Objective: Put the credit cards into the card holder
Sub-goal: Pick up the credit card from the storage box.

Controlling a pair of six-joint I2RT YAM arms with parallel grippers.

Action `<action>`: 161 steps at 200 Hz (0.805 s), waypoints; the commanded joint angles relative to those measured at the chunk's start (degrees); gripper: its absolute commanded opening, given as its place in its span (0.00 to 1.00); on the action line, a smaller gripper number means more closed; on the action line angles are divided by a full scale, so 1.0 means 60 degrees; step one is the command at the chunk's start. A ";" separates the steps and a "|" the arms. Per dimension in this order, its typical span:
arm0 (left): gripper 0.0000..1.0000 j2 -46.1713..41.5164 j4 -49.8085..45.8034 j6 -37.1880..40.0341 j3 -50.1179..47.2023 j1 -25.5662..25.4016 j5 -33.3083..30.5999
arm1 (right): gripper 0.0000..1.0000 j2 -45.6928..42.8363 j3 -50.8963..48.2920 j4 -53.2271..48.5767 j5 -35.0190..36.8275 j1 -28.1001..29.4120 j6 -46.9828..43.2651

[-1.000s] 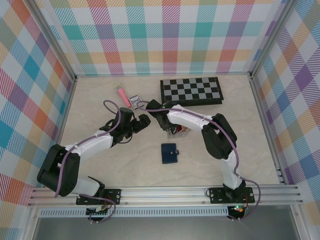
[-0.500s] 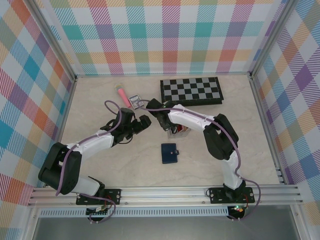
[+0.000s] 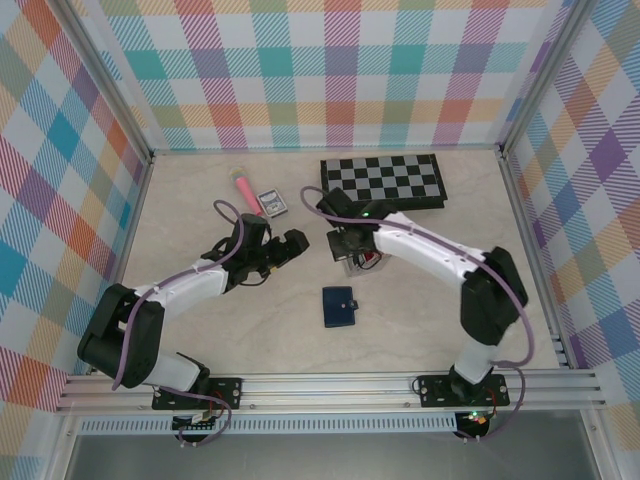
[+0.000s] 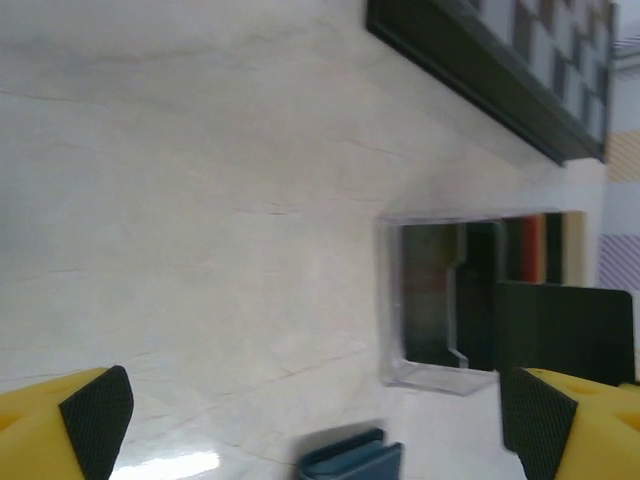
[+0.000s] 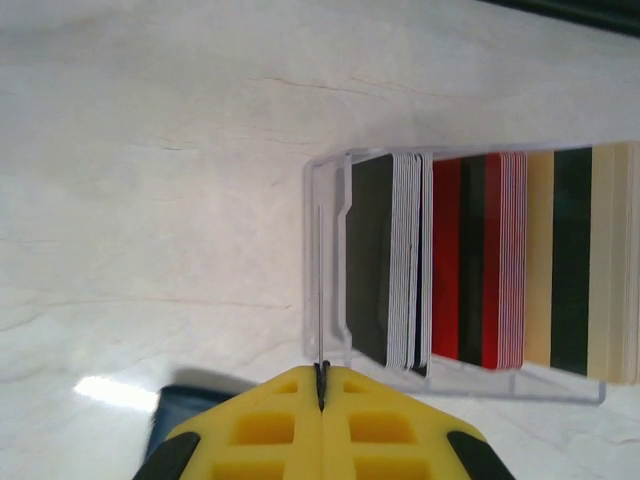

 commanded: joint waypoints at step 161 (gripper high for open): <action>0.46 0.2508 0.6304 -0.3484 0.1955 -0.1440 0.4130 | 0.06 -0.4571 -0.5885 0.8147 -0.9093 -0.4507 0.4983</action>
